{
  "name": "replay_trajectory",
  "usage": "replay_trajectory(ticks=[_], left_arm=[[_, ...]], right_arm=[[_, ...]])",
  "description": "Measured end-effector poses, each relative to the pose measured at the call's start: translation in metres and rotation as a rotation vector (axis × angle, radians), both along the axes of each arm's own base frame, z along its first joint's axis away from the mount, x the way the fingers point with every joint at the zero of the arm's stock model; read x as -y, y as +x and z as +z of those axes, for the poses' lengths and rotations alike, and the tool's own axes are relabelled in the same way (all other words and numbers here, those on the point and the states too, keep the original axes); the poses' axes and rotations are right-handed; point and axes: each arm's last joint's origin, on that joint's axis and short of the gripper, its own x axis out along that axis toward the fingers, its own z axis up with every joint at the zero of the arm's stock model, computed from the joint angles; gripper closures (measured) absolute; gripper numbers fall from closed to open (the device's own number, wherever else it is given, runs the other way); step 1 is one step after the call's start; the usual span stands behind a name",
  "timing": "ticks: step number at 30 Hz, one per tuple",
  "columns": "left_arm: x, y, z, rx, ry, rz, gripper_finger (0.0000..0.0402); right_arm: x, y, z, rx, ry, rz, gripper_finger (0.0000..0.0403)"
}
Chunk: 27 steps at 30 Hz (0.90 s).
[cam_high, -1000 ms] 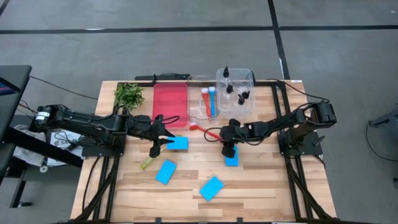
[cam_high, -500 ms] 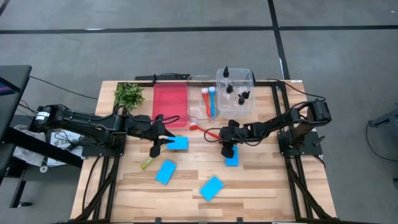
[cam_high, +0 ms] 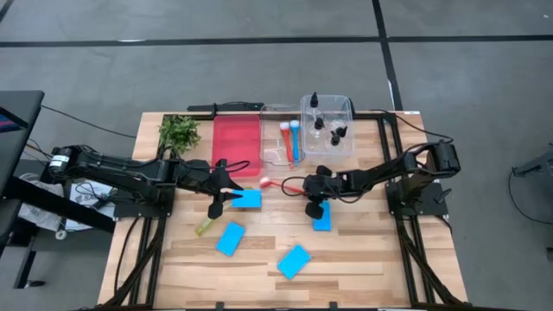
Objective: Pick & Place Kitchen Sink Supplies
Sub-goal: Put the orange dish brush into the left transparent bin
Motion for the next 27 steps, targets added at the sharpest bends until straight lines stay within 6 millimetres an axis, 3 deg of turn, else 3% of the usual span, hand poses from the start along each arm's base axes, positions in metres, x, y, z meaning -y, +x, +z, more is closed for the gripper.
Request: replay_trajectory(ticks=[7, 12, 20, 27], left_arm=[[0.0, 0.0, 0.0, 0.0, 0.0, 0.0, 0.0298], [0.0, 0.0, 0.0, 0.001, 0.0, 0.0, 0.0298], [0.0, 0.0, 0.0, 0.0, 0.0, 0.0, 0.0298], [0.0, 0.0, 0.0, 0.002, 0.0, 0.0, 0.0298]], right_arm=[[-0.001, 0.0, -0.002, -0.002, 0.013, -0.012, 0.0374], [-0.005, 0.0, -0.001, -0.002, 0.013, -0.002, 0.0393], [-0.019, -0.001, 0.003, 0.019, 0.015, 0.051, 0.0389], [-0.033, 0.001, 0.025, 0.102, 0.019, 0.075, 0.0386]])
